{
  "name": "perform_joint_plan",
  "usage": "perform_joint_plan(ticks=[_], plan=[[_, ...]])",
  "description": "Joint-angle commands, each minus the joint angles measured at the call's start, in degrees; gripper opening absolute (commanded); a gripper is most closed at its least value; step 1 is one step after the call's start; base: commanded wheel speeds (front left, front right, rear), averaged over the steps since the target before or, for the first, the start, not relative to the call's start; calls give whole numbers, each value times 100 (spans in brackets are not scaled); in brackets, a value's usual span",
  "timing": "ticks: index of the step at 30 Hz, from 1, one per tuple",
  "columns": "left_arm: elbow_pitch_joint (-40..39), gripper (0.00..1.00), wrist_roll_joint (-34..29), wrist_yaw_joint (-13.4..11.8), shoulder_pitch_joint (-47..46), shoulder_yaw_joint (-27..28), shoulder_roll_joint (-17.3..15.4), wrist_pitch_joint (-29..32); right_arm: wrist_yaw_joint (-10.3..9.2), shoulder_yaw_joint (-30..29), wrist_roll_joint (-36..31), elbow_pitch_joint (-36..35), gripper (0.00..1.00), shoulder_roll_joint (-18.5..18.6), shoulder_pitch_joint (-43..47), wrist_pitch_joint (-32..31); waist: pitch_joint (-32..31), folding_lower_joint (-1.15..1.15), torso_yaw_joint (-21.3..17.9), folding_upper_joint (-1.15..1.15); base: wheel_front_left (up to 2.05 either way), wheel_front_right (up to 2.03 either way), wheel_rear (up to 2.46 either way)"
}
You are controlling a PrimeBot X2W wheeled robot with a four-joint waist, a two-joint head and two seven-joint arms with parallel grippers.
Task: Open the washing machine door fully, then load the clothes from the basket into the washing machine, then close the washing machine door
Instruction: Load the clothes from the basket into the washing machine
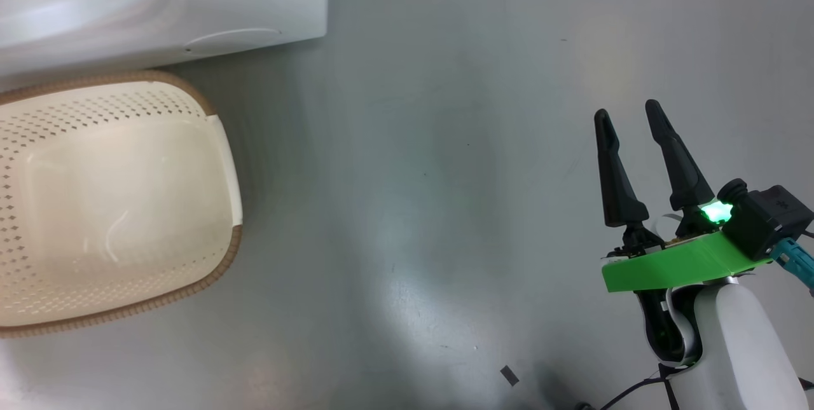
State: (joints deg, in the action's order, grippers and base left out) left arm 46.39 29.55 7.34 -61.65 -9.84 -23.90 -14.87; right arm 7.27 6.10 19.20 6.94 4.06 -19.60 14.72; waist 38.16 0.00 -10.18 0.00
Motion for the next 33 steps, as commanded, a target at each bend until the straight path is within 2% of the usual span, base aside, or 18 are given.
perform_joint_plan(ticks=[1, 12, 16, 20, 24, 32, 33], plan=[[94, 0, -19, 14, -204, -93, -355, -13, 22, 148, 27, -119, 100, -12, 33, 28, 11, 0, -39, 0, 0, 0, 0], [1153, 0, 5, 14, -1378, -995, -644, 42, 22, 303, 76, -88, 100, -60, 21, 28, 76, 0, -326, 0, 0, 0, 0], [1394, 0, -138, -1, -1816, -1029, -815, 0, 22, 356, 96, -83, 100, -74, 22, 28, 121, 0, -476, 0, 0, 0, 0], [1109, 0, -256, -180, -2026, -753, -939, -10, 22, 394, 106, -104, 100, -84, 4, 28, 199, 0, -588, 0, 0, 0, 0], [1181, 0, -447, -148, -1861, -744, -897, -11, 22, 401, 105, -105, 100, -93, 18, 28, 219, 0, -633, 0, 0, 0, 0], [2164, 0, -517, -38, -2008, -1007, -695, 77, 22, 416, 95, -75, 100, -108, 60, 28, 165, 0, -573, 0, 0, 0, 0], [2273, 3, -507, -29, -2035, -1036, -672, 174, 22, 419, 96, -70, 100, -109, 58, 28, 152, 0, -562, 0, 0, 0, 0]])
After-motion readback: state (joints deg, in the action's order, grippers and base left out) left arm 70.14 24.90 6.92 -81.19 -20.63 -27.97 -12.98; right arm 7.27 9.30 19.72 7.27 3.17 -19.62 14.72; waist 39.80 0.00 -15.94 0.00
